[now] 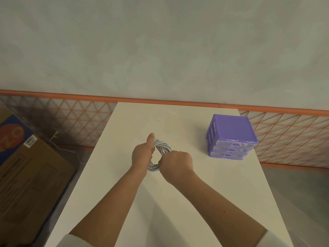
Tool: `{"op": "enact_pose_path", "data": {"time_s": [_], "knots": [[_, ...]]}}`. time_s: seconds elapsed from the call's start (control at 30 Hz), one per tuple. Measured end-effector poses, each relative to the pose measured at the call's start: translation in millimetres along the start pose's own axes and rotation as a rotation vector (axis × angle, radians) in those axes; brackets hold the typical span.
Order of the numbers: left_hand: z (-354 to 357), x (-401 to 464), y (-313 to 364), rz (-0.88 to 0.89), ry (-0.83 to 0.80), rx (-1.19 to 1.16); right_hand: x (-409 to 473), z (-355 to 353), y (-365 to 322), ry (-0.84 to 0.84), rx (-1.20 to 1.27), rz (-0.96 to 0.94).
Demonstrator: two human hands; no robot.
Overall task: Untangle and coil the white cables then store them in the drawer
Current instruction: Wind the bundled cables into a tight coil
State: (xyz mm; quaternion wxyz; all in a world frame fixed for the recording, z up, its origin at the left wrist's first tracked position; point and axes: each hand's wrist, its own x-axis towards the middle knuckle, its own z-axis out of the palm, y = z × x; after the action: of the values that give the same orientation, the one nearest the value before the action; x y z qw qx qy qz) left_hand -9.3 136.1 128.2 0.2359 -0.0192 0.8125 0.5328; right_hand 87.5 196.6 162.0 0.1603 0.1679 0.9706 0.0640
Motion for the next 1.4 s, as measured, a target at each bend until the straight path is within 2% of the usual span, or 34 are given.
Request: {"op": "enact_pose_path", "data": {"time_s": [0.07,0.2,0.37,0.43,0.57,0.73,0.83,0.93,1.03,1.07,1.17,1.3,1.4], "knots": [[1,-2,0,0.027,0.01,0.037,-1,-3,-1,-0.006,0.008,-0.009],[0,-5,2,0.186,0.058,0.186,-1,-10,0,0.033,0.014,-0.066],[-7,-2,11,0.254,0.065,0.237,-2,0,6,0.102,0.102,0.036],[-8,-1,13,0.187,0.019,0.148,-3,7,7,0.124,0.116,0.037],[-12,-3,9,-0.054,-0.095,-0.142,-8,20,11,0.119,0.06,-0.038],[-16,-5,-4,-0.135,-0.174,-0.279,-14,24,11,0.06,0.066,-0.188],[-21,-6,-6,-0.153,-0.214,-0.4,-16,24,7,0.048,0.124,-0.192],[-23,-5,-9,-0.152,-0.219,-0.478,-11,23,9,-0.007,0.254,-0.097],[-22,-5,-8,-0.146,-0.2,-0.502,-8,21,9,0.025,0.327,-0.063],[-22,-6,-7,-0.143,-0.201,-0.501,-7,19,9,0.037,0.401,0.007],[-21,-8,-5,-0.131,-0.247,-0.463,1,23,9,0.112,0.847,0.255],[-19,-11,-2,-0.12,-0.316,-0.339,8,19,15,0.055,1.197,0.269],[-19,-13,2,-0.112,-0.297,-0.253,11,18,20,0.025,1.307,0.253]]}}
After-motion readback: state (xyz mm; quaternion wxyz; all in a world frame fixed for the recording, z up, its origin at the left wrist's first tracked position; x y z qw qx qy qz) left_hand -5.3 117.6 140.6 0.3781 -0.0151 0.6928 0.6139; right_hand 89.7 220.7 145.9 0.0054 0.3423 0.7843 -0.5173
